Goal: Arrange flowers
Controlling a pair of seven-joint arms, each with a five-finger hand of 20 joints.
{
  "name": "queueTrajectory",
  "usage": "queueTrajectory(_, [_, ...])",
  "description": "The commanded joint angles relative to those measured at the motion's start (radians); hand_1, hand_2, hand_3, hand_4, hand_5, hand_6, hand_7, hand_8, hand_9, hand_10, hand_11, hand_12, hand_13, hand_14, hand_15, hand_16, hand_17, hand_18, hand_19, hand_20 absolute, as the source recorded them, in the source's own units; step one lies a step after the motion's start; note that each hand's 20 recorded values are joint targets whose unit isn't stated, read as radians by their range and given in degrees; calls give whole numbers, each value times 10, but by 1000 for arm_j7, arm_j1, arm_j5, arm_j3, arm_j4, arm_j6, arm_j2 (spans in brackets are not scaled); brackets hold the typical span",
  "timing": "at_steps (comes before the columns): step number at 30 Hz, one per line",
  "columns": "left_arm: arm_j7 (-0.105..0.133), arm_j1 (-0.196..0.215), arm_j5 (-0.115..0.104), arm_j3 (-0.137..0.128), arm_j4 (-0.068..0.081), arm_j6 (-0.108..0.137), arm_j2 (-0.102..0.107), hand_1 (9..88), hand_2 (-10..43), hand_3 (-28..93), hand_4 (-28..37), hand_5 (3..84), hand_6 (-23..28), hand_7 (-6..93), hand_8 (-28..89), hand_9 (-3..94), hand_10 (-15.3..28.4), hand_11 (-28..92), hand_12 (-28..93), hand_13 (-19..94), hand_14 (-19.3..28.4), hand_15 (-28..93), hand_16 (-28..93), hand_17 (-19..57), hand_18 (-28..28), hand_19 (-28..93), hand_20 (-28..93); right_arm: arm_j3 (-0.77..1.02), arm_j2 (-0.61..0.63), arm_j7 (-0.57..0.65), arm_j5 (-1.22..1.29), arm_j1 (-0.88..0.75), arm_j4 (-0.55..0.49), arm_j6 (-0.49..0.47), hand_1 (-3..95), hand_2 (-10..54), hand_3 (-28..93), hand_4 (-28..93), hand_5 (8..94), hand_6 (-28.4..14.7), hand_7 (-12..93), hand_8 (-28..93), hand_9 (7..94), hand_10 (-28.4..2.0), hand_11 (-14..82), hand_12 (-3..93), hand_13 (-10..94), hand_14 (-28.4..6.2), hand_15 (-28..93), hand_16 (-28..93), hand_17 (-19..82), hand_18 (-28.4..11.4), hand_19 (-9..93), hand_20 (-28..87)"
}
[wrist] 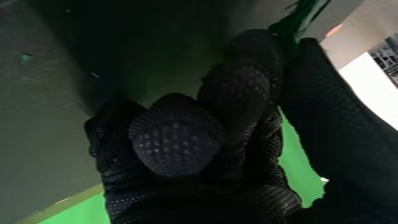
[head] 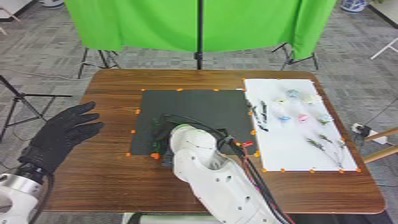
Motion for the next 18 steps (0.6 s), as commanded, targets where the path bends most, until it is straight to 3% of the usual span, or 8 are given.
queueTrajectory(1, [-28,-19,-7,18,18,-16,4,278,-36,708,-218,330,15,291,-139,286,125,316,146,256,147,437,-7,-47,227,499,91,13,-15,32,38,-38,16,-20,332,-88,820,-262,780,-10,665,-141,937,-62,475,291,937,-38,630,283,575,-203,932,451])
queueTrajectory(5, [-37,-36,-6,27,25,-21,8,278,-36,708,-217,331,16,290,-139,286,124,315,145,256,148,437,-7,-47,227,499,91,22,-20,33,54,-43,17,8,292,-82,803,-266,783,-10,665,-188,937,-64,470,286,937,-40,625,283,575,-203,932,452])
queueTrajectory(8, [-20,-19,-2,20,17,-17,-6,279,-36,708,-218,331,16,290,-138,285,125,316,146,256,147,437,-7,-47,226,499,90,28,-3,9,34,-30,-1,6,254,-64,791,-270,783,-11,658,-190,937,-68,463,282,937,-43,623,282,574,-204,932,452])
queueTrajectory(10, [15,26,4,2,-2,0,-28,279,-36,709,-217,331,16,290,-139,285,124,316,146,256,147,437,-7,-47,226,499,90,45,14,-27,15,-14,-31,-18,232,-54,785,-270,782,-12,654,-188,937,-69,460,283,937,-45,622,281,574,-205,932,452])
queueTrajectory(13, [119,110,12,-15,-32,45,-74,278,-35,708,-217,330,16,290,-138,286,124,315,146,256,147,437,-7,-47,227,500,90,93,63,-129,-39,42,-81,-38,191,-36,777,-268,776,-14,644,-185,937,-72,454,282,937,-45,614,283,572,-205,932,452])
queueTrajectory(15, [120,117,12,-23,-33,43,-81,278,-35,708,-217,330,17,290,-138,286,125,315,145,256,147,437,-7,-47,226,499,90,146,135,-130,-2,64,-143,-42,178,-27,773,-264,774,-16,633,-183,937,-72,450,282,937,-49,609,289,567,-206,932,453])
queueTrajectory(17, [127,128,12,-29,-38,49,-88,278,-34,708,-216,330,17,290,-138,286,125,315,145,256,147,437,-7,-47,226,499,89,227,201,-141,17,65,-197,-42,175,-16,763,-257,790,-17,560,-172,937,-80,430,291,926,-55,610,299,548,-210,932,452])
queueTrajectory(18, [126,137,11,-35,-41,49,-91,279,-33,708,-216,330,17,289,-138,285,124,315,145,256,147,437,-7,-47,226,500,89,238,268,-129,52,77,-219,-29,173,-11,758,-257,807,-19,472,-165,936,-85,411,306,912,-61,617,298,532,-212,932,449])
